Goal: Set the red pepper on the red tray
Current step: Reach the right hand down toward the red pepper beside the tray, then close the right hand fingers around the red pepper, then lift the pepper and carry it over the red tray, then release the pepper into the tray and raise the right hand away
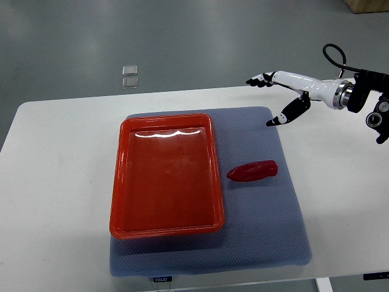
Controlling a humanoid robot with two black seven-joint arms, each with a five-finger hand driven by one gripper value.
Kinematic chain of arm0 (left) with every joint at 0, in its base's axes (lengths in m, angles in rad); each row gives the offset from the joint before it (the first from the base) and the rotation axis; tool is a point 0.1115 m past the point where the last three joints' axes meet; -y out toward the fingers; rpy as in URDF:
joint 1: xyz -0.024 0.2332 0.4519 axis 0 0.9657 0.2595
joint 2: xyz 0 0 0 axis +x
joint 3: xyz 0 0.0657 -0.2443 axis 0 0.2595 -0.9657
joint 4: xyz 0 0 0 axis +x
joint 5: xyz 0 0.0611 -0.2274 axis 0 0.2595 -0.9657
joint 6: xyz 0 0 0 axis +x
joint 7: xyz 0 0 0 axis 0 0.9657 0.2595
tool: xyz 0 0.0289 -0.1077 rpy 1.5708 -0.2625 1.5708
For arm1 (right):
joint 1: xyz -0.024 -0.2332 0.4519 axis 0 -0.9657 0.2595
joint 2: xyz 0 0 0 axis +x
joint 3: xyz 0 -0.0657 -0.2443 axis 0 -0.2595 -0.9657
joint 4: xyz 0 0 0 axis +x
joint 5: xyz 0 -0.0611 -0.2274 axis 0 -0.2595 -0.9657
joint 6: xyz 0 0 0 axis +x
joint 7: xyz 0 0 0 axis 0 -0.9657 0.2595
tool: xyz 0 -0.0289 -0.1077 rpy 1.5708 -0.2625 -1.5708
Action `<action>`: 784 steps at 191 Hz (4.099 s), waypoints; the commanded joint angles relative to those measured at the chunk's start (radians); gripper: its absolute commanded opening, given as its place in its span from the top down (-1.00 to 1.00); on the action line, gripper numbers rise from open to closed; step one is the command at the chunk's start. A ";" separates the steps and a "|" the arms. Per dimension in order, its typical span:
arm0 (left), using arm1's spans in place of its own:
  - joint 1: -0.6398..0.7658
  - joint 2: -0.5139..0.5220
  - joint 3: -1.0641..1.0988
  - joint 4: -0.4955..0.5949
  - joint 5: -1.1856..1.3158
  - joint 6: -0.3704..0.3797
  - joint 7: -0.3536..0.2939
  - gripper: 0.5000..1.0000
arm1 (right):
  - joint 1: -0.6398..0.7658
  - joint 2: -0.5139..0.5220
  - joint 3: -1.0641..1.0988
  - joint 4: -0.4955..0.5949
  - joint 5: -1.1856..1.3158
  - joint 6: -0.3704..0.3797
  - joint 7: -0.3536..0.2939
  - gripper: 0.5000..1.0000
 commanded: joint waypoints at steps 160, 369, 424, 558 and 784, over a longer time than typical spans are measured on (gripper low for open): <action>-0.001 0.000 0.000 0.000 0.000 0.000 0.000 -1.00 | 0.121 0.059 -0.324 0.123 -0.127 0.036 -0.121 -0.64; 0.001 0.000 0.000 0.000 0.000 0.000 0.000 -1.00 | 0.072 0.081 -0.337 0.088 -0.270 0.007 -0.133 -0.04; 0.001 0.000 0.000 0.000 0.000 0.000 0.000 -1.00 | 0.072 0.079 -0.337 0.088 -0.273 0.004 -0.133 0.39; 0.001 0.000 0.000 0.000 0.000 0.000 0.000 -1.00 | 0.189 0.171 -0.290 0.053 -0.267 -0.101 -0.130 1.00; 0.001 0.000 0.000 0.000 0.000 0.000 0.000 -1.00 | 0.092 0.700 -0.202 -0.340 -0.301 -0.142 -0.130 -0.24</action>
